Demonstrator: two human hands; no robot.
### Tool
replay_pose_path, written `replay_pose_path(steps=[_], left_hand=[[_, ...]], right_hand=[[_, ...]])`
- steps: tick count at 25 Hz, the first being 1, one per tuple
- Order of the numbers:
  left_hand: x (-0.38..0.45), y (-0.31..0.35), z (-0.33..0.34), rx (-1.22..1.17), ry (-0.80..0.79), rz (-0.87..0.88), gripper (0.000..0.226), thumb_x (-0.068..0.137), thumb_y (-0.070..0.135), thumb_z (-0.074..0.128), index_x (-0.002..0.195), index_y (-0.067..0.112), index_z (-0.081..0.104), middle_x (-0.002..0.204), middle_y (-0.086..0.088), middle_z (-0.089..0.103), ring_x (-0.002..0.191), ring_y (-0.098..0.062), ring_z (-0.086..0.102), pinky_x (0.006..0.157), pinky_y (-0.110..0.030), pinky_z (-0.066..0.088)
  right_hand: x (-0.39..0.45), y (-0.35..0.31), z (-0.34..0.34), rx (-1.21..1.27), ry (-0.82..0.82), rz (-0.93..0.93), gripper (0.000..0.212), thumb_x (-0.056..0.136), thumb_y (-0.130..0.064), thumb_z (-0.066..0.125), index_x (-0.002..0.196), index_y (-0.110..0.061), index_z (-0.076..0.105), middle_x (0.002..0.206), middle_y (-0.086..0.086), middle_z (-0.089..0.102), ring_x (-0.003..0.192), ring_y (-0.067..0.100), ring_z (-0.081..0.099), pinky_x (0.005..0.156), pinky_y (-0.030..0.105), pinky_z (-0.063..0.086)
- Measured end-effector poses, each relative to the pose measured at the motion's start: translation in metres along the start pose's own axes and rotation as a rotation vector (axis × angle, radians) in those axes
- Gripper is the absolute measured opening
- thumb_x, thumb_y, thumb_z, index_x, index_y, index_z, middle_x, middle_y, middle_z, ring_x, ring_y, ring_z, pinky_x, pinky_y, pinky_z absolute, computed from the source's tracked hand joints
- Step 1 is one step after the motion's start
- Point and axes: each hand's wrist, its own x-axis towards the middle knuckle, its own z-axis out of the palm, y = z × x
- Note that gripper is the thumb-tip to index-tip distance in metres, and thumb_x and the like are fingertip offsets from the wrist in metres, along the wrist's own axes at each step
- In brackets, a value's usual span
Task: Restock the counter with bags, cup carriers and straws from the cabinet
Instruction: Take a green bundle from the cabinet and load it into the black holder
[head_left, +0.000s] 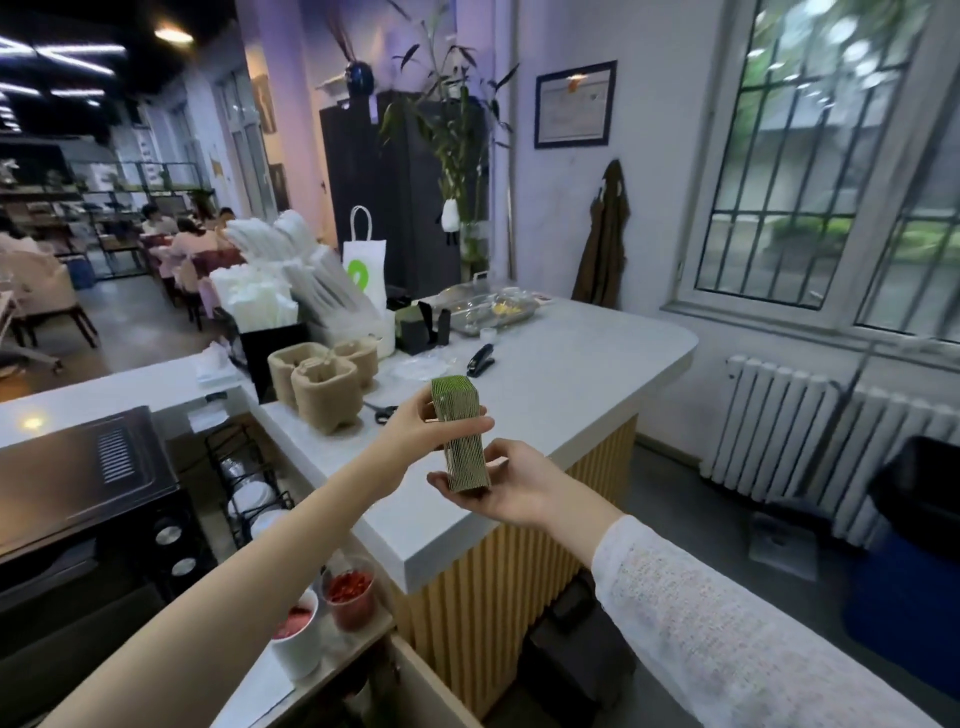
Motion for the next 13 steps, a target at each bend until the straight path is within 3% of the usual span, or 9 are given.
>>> replay_pose_path(steps=[3,8,13], left_hand=[[0.036,-0.003,0.025,-0.016,-0.036,0.017,0.047,0.072,0.023,0.084,0.112,0.015,0.061,0.108,0.002,0.073,0.102,-0.015,0.069,0.088,-0.032,0.053],[0.117,-0.01,0.061,0.044,-0.069,0.053,0.042,0.069,0.024,0.085,0.106,0.02,0.064,0.104,0.004,0.074,0.1,-0.012,0.068,0.087,-0.027,0.053],[0.201,-0.019,0.085,0.059,-0.106,0.056,0.043,0.068,0.028,0.086,0.104,0.019,0.066,0.103,0.0,0.074,0.1,-0.014,0.069,0.089,-0.03,0.055]], right_hand=[[0.005,-0.033,-0.022,0.03,0.012,-0.04,0.036,0.092,-0.003,0.031,0.119,0.018,0.043,0.118,0.037,0.046,0.097,0.048,0.054,0.096,0.048,0.047],[0.036,-0.099,-0.048,-0.027,0.047,-0.066,0.035,0.096,-0.009,0.026,0.105,0.014,0.051,0.109,0.034,0.05,0.094,0.046,0.054,0.077,0.048,0.056],[0.069,-0.169,-0.069,-0.028,0.102,-0.065,0.033,0.099,-0.011,0.025,0.103,0.009,0.051,0.104,0.029,0.05,0.1,0.043,0.051,0.089,0.045,0.047]])
